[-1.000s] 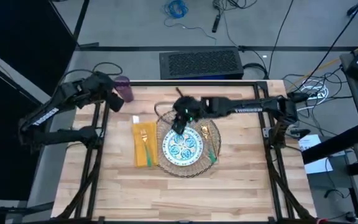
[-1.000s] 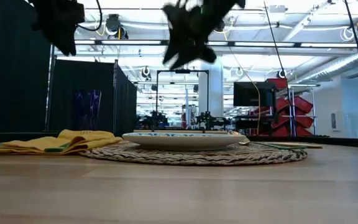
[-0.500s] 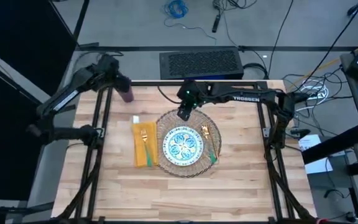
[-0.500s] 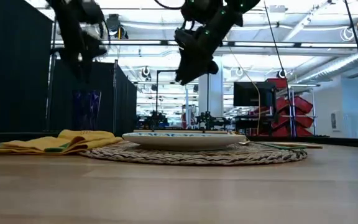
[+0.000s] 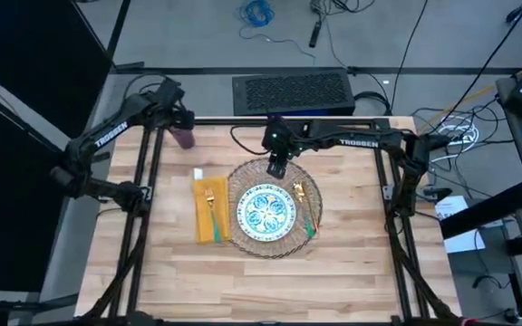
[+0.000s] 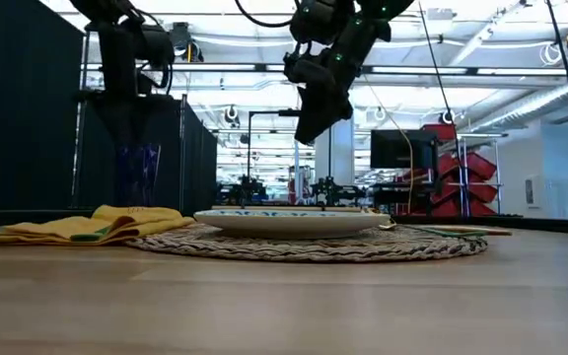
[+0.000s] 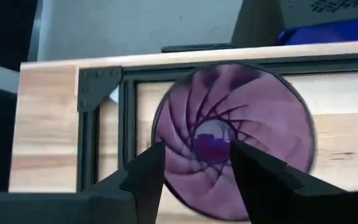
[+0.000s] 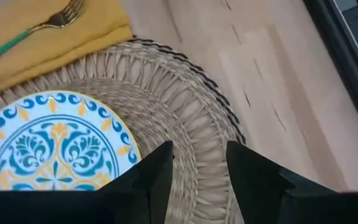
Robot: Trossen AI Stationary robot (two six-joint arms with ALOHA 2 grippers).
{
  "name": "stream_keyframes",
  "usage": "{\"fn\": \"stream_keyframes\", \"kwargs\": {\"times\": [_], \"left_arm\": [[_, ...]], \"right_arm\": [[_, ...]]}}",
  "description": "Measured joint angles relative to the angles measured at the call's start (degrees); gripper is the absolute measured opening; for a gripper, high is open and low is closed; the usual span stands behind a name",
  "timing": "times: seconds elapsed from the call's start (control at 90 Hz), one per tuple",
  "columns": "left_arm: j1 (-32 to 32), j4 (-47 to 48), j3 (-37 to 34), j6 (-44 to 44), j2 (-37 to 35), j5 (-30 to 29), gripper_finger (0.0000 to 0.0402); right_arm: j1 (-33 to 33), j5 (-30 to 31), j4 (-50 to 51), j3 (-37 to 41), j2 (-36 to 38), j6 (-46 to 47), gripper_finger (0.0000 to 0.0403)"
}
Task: Set table place
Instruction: Put the purple cup to the top right of the tablemat
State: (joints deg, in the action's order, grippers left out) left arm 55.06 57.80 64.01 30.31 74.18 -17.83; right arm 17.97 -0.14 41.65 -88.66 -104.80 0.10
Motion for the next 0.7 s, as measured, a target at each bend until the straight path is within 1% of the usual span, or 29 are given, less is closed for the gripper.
{"fn": "stream_keyframes", "kwargs": {"times": [0.189, 0.378, 0.7], "left_arm": [[-1.63, 1.42, 0.00, 6.65, -0.32, -4.38, 0.0166], [-1.63, 1.30, 0.00, 9.89, -0.04, -5.93, 0.0165], [-2.35, 1.51, 0.00, 12.38, 0.58, -4.30, 0.0165]], "right_arm": [[0.84, 0.04, 0.08, 0.00, -0.01, -3.39, 0.0137], [1.73, 0.04, 0.17, 0.00, 0.01, -6.38, 0.0137], [2.37, 0.04, 0.19, 0.00, 0.01, -7.52, 0.0137]]}}
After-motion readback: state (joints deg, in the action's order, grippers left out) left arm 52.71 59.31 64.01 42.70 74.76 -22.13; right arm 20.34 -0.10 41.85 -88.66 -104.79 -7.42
